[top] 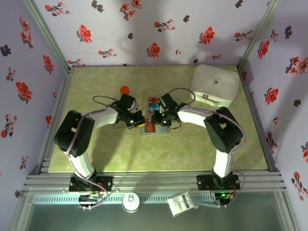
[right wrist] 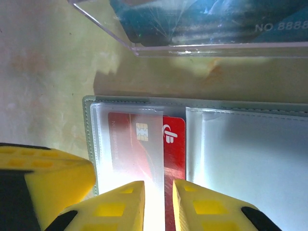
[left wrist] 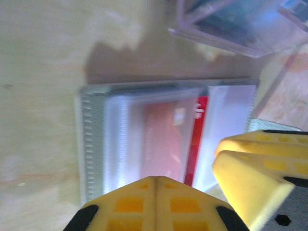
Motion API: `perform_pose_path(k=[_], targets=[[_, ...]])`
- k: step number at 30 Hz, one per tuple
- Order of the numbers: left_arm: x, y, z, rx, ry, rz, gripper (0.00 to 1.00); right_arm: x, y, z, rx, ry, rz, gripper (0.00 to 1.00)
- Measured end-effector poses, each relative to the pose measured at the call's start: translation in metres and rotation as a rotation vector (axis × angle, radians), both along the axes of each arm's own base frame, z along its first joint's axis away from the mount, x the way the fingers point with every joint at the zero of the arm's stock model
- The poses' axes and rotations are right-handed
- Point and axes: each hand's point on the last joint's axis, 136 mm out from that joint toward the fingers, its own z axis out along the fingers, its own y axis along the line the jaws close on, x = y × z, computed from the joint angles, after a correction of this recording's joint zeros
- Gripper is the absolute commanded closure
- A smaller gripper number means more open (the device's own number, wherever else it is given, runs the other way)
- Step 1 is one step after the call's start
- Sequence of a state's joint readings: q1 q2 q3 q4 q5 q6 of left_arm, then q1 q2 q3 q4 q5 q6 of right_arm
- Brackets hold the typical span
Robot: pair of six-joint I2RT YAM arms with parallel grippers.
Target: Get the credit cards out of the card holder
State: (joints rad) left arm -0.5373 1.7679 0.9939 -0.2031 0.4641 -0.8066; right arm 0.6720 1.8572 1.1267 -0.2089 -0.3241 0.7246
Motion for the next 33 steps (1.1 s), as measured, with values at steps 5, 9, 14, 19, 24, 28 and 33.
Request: perform_pose_path(k=[5,9,14,19,24,28,33], targets=[[-0.008,-0.009,-0.003,0.006,0.008,-0.029,1.0,0.001,-0.006,0.002,-0.003,-0.006,-0.012,0.76],[-0.011,-0.001,-0.016,0.044,0.039,-0.02,1.0,0.001,-0.008,0.002,-0.004,-0.005,-0.017,0.75],[-0.012,0.004,-0.018,0.061,0.042,-0.026,1.0,0.0,-0.009,0.001,-0.006,-0.003,-0.017,0.75],[-0.009,0.009,-0.017,0.071,0.046,-0.024,1.0,0.0,-0.008,0.001,-0.003,-0.001,-0.02,0.75],[-0.008,0.013,-0.017,0.077,0.049,-0.023,0.99,0.0,-0.005,0.003,0.017,0.007,-0.023,0.75],[-0.006,0.016,-0.017,0.081,0.049,-0.015,0.96,0.0,-0.002,0.005,0.04,0.012,-0.021,0.75],[-0.003,0.018,-0.015,0.089,0.047,-0.006,0.96,0.0,0.004,0.004,0.068,0.025,-0.019,0.74]])
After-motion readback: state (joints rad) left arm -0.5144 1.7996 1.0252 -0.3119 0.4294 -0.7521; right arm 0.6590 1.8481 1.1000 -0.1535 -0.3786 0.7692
